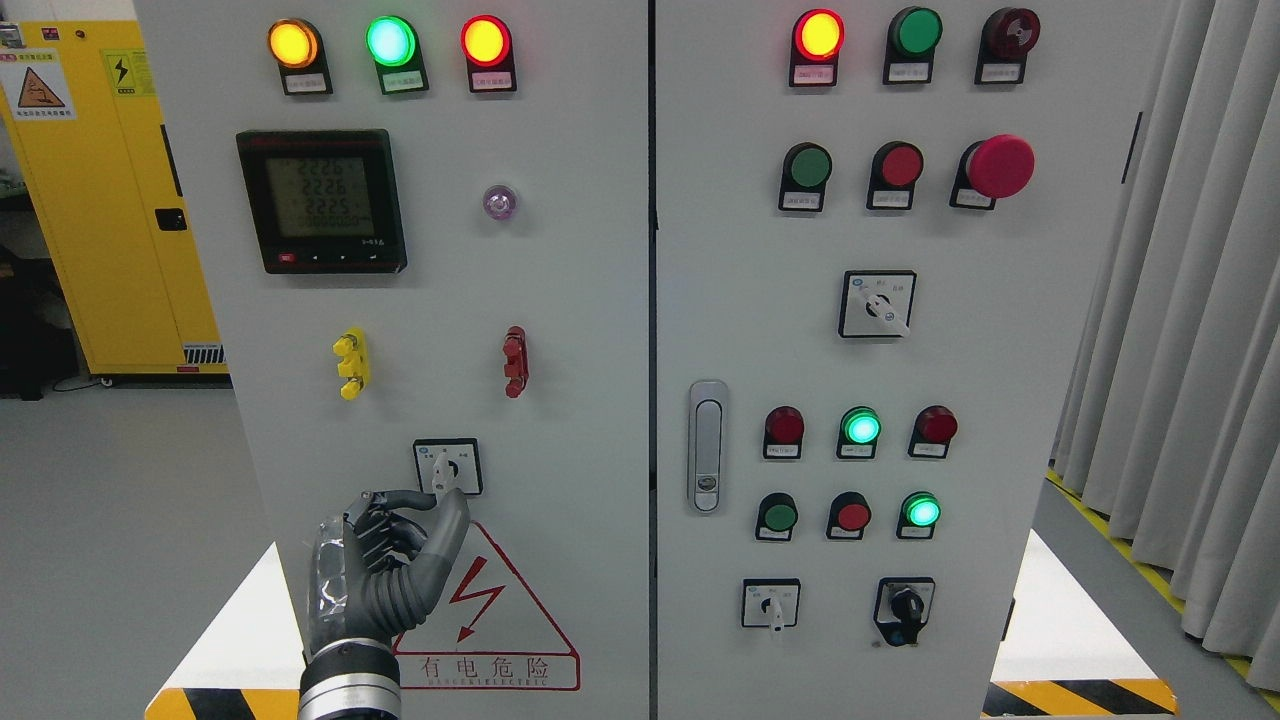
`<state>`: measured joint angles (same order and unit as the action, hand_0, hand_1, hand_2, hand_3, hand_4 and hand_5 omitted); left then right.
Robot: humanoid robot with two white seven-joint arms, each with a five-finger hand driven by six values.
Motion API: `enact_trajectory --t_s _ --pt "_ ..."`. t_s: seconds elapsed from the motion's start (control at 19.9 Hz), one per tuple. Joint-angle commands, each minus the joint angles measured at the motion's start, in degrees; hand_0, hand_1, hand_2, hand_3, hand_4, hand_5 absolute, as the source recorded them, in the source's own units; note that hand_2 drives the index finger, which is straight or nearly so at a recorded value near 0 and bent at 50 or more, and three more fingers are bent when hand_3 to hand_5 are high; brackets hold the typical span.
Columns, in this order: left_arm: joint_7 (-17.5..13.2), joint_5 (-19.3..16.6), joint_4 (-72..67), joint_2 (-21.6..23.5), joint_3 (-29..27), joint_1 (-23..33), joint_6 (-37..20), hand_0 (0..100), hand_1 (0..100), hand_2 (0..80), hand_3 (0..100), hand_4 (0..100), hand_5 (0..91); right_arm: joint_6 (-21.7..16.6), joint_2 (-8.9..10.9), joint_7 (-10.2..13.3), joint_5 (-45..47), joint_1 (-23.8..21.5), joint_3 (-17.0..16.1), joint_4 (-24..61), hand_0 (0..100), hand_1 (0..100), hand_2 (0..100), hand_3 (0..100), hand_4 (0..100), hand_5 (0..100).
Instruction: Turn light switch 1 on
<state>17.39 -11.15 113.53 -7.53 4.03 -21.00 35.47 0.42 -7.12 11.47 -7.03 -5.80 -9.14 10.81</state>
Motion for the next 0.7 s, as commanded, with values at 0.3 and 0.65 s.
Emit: enact_trajectory --t_s 0.3,0.65 --pt "0.3 0.0 -1.6 -0.1 0.3 -0.9 0.1 28 71 55.6 88 86 81.9 0.0 0.0 0.0 0.0 0.0 0.0 0.0 0 50 4 0 0 0" --pt "0.5 0.0 -1.8 -0.1 0.2 -1.6 1.2 28 71 55.8 88 86 82.0 0.0 0.0 0.0 0.0 0.0 0.0 0.0 0 50 4 0 0 0"
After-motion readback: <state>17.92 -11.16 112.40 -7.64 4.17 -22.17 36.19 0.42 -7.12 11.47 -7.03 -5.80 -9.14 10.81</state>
